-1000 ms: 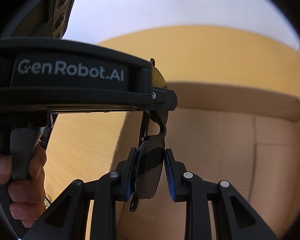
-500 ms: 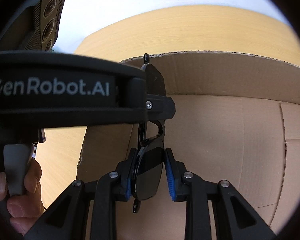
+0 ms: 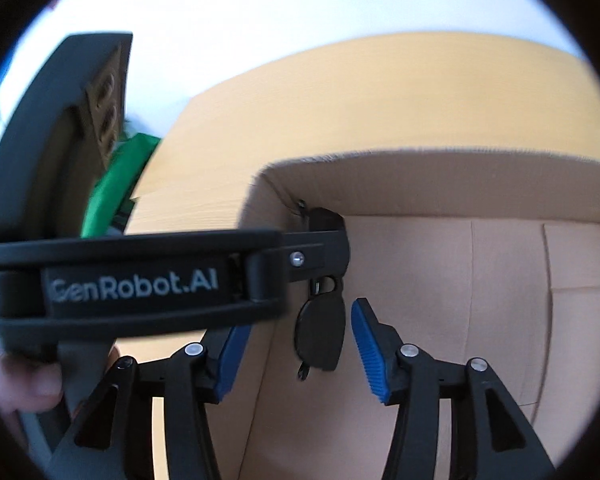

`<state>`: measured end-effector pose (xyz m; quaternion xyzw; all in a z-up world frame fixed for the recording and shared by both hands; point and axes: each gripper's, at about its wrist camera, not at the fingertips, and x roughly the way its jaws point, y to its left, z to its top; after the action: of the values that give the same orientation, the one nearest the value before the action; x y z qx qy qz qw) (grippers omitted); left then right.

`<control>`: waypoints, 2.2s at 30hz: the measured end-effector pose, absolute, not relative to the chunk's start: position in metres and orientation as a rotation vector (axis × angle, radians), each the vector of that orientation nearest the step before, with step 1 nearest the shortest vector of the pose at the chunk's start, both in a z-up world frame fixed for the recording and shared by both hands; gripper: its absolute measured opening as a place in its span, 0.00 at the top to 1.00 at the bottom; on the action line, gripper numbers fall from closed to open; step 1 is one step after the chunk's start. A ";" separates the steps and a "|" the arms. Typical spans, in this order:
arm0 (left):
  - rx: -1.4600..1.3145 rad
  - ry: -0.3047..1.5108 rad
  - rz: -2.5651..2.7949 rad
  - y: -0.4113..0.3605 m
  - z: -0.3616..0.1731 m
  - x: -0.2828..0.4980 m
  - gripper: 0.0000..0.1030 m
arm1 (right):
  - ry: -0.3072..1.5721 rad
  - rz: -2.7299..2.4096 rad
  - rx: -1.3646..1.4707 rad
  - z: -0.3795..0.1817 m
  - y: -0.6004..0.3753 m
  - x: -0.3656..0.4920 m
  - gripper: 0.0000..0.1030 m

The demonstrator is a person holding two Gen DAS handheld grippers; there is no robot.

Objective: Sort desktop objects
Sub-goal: 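Carry the sunglasses into the cardboard box and open both grippers, then withdraw both grippers from the box toward the plush pig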

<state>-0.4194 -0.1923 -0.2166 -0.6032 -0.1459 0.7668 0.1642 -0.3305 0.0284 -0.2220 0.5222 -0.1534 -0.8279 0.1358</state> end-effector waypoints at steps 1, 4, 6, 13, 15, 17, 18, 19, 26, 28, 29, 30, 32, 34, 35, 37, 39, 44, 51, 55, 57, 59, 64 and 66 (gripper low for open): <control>-1.690 -0.422 2.212 -0.196 -0.206 -0.410 0.35 | -0.432 -2.399 1.498 -0.216 0.034 -0.325 0.49; -1.608 -0.431 2.267 -0.207 -0.182 -0.380 0.28 | -0.413 -2.401 1.493 -0.201 0.050 -0.300 0.46; -1.562 -0.415 2.296 -0.212 -0.172 -0.358 0.23 | -0.360 -2.416 1.499 -0.192 0.058 -0.260 0.43; -1.617 -0.422 2.176 -0.191 -0.201 -0.267 0.21 | -0.313 -2.505 1.678 -0.215 0.134 -0.216 0.28; -1.682 -0.474 2.116 -0.184 -0.219 -0.244 0.21 | -0.283 -2.526 1.724 -0.229 0.155 -0.198 0.28; -1.735 -0.528 2.080 -0.182 -0.236 -0.227 0.21 | -0.215 -2.548 1.791 -0.244 0.180 -0.178 0.28; -1.765 -0.550 2.064 -0.180 -0.243 -0.218 0.21 | -0.209 -2.548 1.822 -0.253 0.195 -0.166 0.28; -1.783 -0.531 2.081 -0.178 -0.247 -0.210 0.22 | -0.194 -2.552 1.851 -0.260 0.207 -0.157 0.28; -1.830 -0.470 2.116 -0.167 -0.238 -0.182 0.24 | -0.108 -2.543 1.803 -0.254 0.234 -0.126 0.30; -1.791 -0.419 2.189 -0.165 -0.214 -0.176 0.24 | -0.124 -2.561 1.792 -0.239 0.242 -0.116 0.30; -1.748 -0.401 2.235 -0.164 -0.199 -0.171 0.24 | -0.140 -2.582 1.749 -0.227 0.241 -0.112 0.30; -1.705 -0.379 2.284 -0.162 -0.182 -0.168 0.24 | -0.150 -2.602 1.699 -0.212 0.241 -0.107 0.30; -1.554 -0.288 2.425 -0.152 -0.129 -0.158 0.22 | -0.146 -2.633 1.626 -0.184 0.237 -0.095 0.28; -1.386 -0.232 2.523 -0.138 -0.079 -0.145 0.19 | -0.147 -2.657 1.567 -0.159 0.228 -0.086 0.24; -1.278 -0.213 2.576 -0.129 -0.052 -0.134 0.11 | -0.148 -2.669 1.536 -0.146 0.223 -0.081 0.24; -1.102 -0.220 2.644 -0.113 -0.013 -0.114 0.02 | -0.159 -2.684 1.473 -0.124 0.212 -0.069 0.23; -0.941 -0.258 2.716 -0.099 0.016 -0.091 0.00 | -0.160 -2.681 1.443 -0.108 0.205 -0.059 0.23; -0.891 -0.345 2.761 -0.071 0.032 -0.059 0.01 | -0.125 -2.621 1.356 -0.073 0.189 -0.042 0.23; -0.957 -0.297 2.969 -0.049 0.034 -0.021 0.01 | -0.026 -2.632 1.325 -0.057 0.197 -0.007 0.20; -1.015 -0.226 2.970 -0.034 0.034 -0.007 0.01 | -0.075 -2.630 1.340 -0.057 0.209 0.003 0.20; -1.054 -0.141 2.954 -0.022 0.034 -0.005 0.01 | -0.104 -2.638 1.334 -0.054 0.213 0.007 0.20; -1.085 -0.083 2.905 -0.010 0.031 0.000 0.01 | -0.111 -2.644 1.328 -0.050 0.214 0.011 0.20; -1.121 -0.065 2.818 0.006 0.025 -0.011 0.01 | -0.083 -2.672 1.325 -0.043 0.210 0.010 0.20; -1.120 -0.084 2.798 0.001 0.023 -0.013 0.01 | -0.089 -2.690 1.321 -0.039 0.205 0.007 0.20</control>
<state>-0.0132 0.0009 0.0235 -0.3707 -0.0276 0.9262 0.0634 0.0071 0.2054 -0.0391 0.4395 -0.0295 -0.8949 0.0716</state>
